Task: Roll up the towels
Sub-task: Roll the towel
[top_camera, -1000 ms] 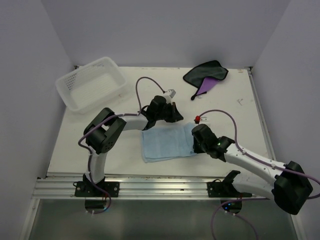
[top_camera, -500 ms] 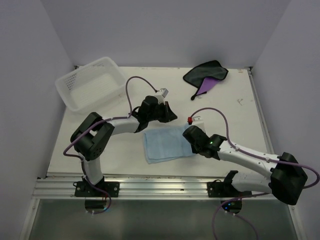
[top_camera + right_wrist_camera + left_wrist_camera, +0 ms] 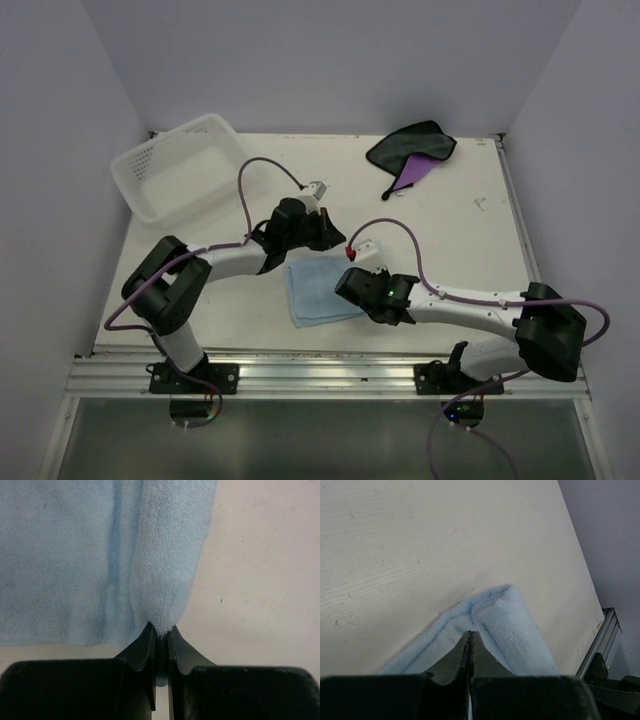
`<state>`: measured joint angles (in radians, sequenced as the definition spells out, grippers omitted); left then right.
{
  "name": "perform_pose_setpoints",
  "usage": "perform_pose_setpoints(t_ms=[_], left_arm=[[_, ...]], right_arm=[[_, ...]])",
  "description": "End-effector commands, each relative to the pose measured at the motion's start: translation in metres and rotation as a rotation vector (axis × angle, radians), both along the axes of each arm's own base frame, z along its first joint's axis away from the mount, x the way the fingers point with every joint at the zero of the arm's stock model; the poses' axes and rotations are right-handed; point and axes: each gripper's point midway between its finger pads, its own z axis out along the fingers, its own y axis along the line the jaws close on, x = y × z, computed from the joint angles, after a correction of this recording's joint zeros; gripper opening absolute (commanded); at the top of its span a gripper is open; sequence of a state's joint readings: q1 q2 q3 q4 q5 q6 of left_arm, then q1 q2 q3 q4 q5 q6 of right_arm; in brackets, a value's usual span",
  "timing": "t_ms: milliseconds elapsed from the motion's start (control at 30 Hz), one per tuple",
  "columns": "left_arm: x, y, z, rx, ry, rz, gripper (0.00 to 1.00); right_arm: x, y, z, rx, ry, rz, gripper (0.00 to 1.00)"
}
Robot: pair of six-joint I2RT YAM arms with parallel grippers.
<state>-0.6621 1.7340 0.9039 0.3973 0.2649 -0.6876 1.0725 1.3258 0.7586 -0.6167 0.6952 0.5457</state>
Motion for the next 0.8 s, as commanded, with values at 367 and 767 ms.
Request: perform_pose_setpoints(t_ms=[367, 767], left_arm=[[0.002, 0.022, 0.029, -0.006, -0.083, 0.052, 0.00], [0.003, 0.030, 0.044, -0.036, -0.107, 0.056, 0.00]], right_arm=[[0.004, 0.022, 0.009, -0.206, -0.106, 0.019, 0.04], [-0.001, 0.040, 0.000, -0.369, -0.133, 0.069, 0.05]])
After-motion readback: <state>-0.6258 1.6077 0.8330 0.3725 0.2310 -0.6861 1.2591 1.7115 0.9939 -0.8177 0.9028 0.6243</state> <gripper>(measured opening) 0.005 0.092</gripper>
